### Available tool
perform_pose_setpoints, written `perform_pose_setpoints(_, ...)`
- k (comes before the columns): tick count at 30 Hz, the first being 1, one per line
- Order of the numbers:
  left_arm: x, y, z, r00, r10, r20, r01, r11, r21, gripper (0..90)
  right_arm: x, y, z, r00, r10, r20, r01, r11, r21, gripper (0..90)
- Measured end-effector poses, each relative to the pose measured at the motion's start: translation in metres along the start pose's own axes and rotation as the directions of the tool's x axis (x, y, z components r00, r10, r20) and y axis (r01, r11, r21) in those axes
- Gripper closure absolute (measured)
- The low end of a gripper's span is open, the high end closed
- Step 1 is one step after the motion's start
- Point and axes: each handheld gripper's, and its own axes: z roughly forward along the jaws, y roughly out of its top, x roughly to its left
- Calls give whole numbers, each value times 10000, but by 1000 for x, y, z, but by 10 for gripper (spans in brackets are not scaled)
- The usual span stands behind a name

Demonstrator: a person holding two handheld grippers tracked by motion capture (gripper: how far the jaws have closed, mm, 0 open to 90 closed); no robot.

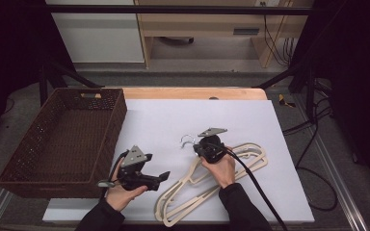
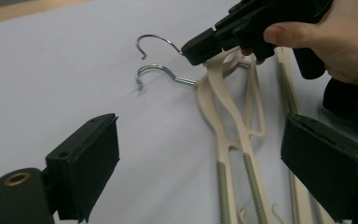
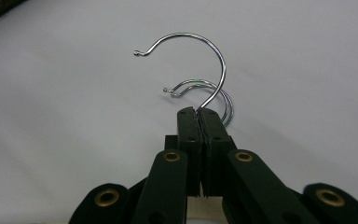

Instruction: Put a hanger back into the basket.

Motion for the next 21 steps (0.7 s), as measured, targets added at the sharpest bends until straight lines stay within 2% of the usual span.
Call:
perform_pose_setpoints(4,-5,9,27,9989,-212,428,200,9994,283,157,3,1,-6,9999,127,-38,-127,9998,-160,889)
perform_pose_setpoints(5,-6,10,31,9986,-218,482,201,9992,342,164,2,1,-8,10000,16,-83,-17,9998,-197,889)
perform_pose_setpoints(6,-8,11,43,9980,-275,564,248,9985,486,183,3,2,-11,9999,65,-109,-68,9996,-289,889)
perform_pose_setpoints(7,-8,11,43,9980,-275,564,248,9985,486,192,3,2,-11,9999,65,-109,-68,9996,-289,889)
perform_pose_setpoints(9,-10,13,53,9964,-436,724,398,9978,528,217,3,2,-14,9999,3,-113,-8,9992,-405,889)
perform_pose_setpoints(12,-11,15,66,9949,-458,896,395,9968,701,272,4,2,-17,9999,-34,-167,25,9986,-523,890)
perform_pose_setpoints(14,-11,16,75,9921,-557,1122,467,9956,808,331,4,3,-19,9998,-13,-215,1,9983,-587,889)
perform_pose_setpoints(16,-10,16,82,9905,-705,1179,607,9945,854,367,5,3,-21,9997,-58,-232,43,9978,-656,889)
perform_pose_setpoints(18,-10,15,90,9864,-943,1348,817,9920,965,403,5,3,-22,9997,-27,-255,9,9974,-716,889)
perform_pose_setpoints(21,-11,14,100,9831,-1080,1480,915,9893,1139,457,5,3,-24,9996,-64,-266,44,9972,-750,889)
